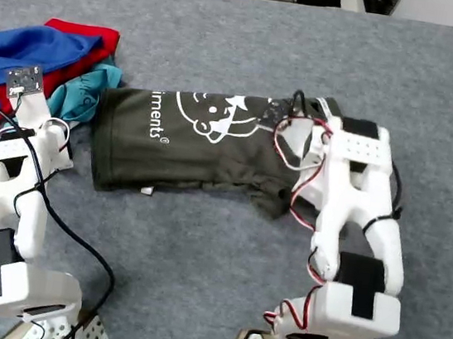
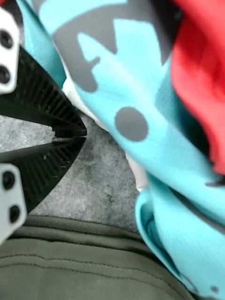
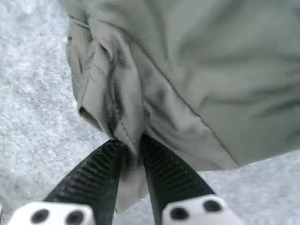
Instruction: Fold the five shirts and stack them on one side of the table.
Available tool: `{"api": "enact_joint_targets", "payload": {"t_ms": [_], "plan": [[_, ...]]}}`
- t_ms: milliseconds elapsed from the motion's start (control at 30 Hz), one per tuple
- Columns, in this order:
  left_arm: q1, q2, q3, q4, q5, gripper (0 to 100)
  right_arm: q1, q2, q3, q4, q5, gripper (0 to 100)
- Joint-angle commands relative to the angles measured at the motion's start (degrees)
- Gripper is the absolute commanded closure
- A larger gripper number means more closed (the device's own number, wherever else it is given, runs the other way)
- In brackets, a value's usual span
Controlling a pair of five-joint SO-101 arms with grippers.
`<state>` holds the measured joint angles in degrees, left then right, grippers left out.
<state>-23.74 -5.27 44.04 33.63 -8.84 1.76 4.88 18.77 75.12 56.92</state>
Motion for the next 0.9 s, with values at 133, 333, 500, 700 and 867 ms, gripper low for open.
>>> {"api": "enact_joint_targets", "payload": {"t_ms": [133, 333, 500, 700, 867], "plan": [[0.3, -0.4, -2.5, 0.2, 0.1, 98, -2.8, 7.9, -15.3, 4.0, -0.5, 99.5], [0.3, -0.4, -2.5, 0.2, 0.0, 98, -2.8, 17.1, -29.8, 7.1, -0.3, 99.5], [0.3, -0.4, -2.5, 0.2, 0.0, 98, -3.9, 25.3, -40.7, 11.3, 3.5, 99.5], [0.3, -0.4, -2.5, 0.1, 0.0, 98, -4.5, 33.7, -51.0, 14.4, 7.7, 99.3], [0.4, -0.4, -2.5, 0.1, 0.0, 98, -3.6, 39.6, -59.5, 14.2, 7.2, 80.5]]}}
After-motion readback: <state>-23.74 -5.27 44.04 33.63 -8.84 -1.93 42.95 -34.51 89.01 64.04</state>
